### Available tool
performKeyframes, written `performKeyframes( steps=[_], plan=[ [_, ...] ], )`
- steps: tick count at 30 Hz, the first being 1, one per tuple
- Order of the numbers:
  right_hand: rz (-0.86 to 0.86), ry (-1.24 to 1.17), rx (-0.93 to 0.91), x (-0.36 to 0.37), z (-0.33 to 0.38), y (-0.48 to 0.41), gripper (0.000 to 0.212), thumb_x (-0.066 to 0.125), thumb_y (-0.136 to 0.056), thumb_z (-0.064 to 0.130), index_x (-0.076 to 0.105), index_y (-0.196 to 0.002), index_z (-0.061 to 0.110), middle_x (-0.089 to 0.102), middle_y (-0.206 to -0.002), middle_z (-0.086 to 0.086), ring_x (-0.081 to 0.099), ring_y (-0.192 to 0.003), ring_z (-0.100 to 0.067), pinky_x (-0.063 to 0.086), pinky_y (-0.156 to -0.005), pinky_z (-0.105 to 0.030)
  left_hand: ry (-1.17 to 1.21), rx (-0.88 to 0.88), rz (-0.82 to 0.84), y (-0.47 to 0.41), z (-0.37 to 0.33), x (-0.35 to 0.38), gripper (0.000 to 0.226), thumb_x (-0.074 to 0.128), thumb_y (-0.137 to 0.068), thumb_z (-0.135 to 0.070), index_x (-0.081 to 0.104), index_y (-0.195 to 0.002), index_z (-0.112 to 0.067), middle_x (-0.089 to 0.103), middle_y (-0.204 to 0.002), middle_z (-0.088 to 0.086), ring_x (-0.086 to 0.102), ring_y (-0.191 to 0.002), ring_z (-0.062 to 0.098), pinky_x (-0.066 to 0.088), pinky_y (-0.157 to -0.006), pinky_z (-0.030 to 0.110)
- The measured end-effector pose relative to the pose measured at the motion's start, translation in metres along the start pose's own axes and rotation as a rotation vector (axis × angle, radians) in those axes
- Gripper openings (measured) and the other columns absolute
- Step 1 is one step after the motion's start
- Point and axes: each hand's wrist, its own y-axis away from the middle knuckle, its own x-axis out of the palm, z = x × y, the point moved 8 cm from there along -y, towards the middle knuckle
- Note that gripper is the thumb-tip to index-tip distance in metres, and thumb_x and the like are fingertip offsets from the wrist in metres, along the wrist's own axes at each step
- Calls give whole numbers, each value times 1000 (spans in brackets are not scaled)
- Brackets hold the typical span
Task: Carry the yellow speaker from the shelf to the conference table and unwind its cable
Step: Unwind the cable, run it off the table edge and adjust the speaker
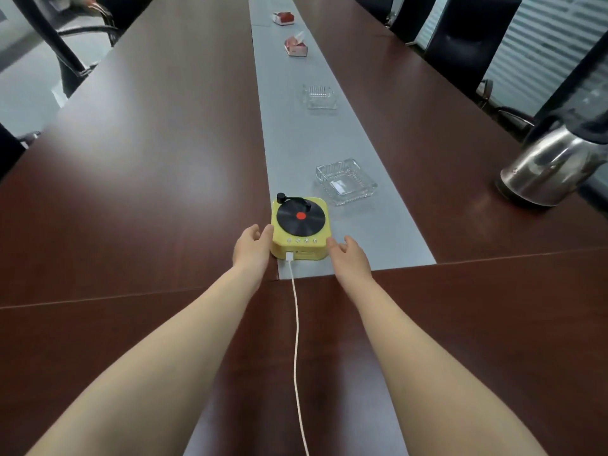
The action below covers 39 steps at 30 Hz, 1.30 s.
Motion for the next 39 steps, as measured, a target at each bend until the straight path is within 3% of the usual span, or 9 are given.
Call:
performKeyframes(
  steps=[3,5,7,10,17,23,26,34,39],
  plan=[
    [-9,-9,-19,10,0,-32,24,36,-100,36,45,-115,20,49,-115,-4,47,-107,-18,34,-88,-30,58,21,63,-23,3,21,63,48,-97,-33,23,-151,-11,32,-156,5,32,-143,21,27,-114,33],
    [-14,-58,-53,17,2,-48,21,34,-100,30,49,-101,15,53,-105,-3,47,-95,-18,35,-80,-28,99,45,111,-34,6,33,65,48,-97,-32,19,-152,-13,28,-158,3,29,-144,20,31,-112,30],
    [-27,-126,-93,23,0,-57,32,34,-100,23,58,-119,14,62,-117,-4,54,-106,-20,41,-87,-29,111,71,151,-39,11,42,64,48,-97,-30,19,-152,-17,29,-157,-1,32,-143,18,38,-104,24],
    [-72,-296,-64,27,-9,-55,44,38,-101,21,42,-144,16,46,-147,3,41,-136,-15,32,-110,-26,151,87,217,-40,21,50,70,51,-95,-29,12,-153,-23,29,-157,-5,32,-141,14,29,-115,31],
    [-96,-421,-42,31,-18,-59,44,40,-100,21,40,-145,17,42,-150,2,39,-138,-14,32,-112,-26,211,88,345,-39,26,56,77,54,-95,-21,5,-154,-24,38,-151,-6,41,-135,12,31,-111,27],
    [-70,-469,-46,28,-17,-57,44,41,-100,20,41,-144,16,43,-150,2,40,-137,-12,32,-108,-21,249,101,304,-38,25,55,66,53,-94,-13,21,-151,-22,49,-143,-2,49,-128,15,37,-111,34],
    [-66,-473,-43,29,-17,-57,44,41,-101,20,40,-145,16,42,-150,2,40,-137,-12,32,-107,-21,248,123,299,-35,19,55,45,50,-95,-8,39,-135,-27,57,-129,-5,55,-118,13,44,-102,29],
    [-69,-458,-36,29,-16,-57,45,39,-101,21,39,-146,18,42,-150,1,40,-136,-15,33,-106,-22,221,159,277,-34,12,55,45,48,-94,-5,40,-132,-29,57,-129,2,56,-118,19,45,-104,35],
    [-69,-464,-36,29,-18,-57,44,39,-101,21,39,-145,18,42,-150,2,40,-137,-14,33,-107,-22,215,177,282,-36,13,56,42,47,-93,-3,42,-125,-31,58,-128,6,55,-118,23,45,-98,30]
  ],
)
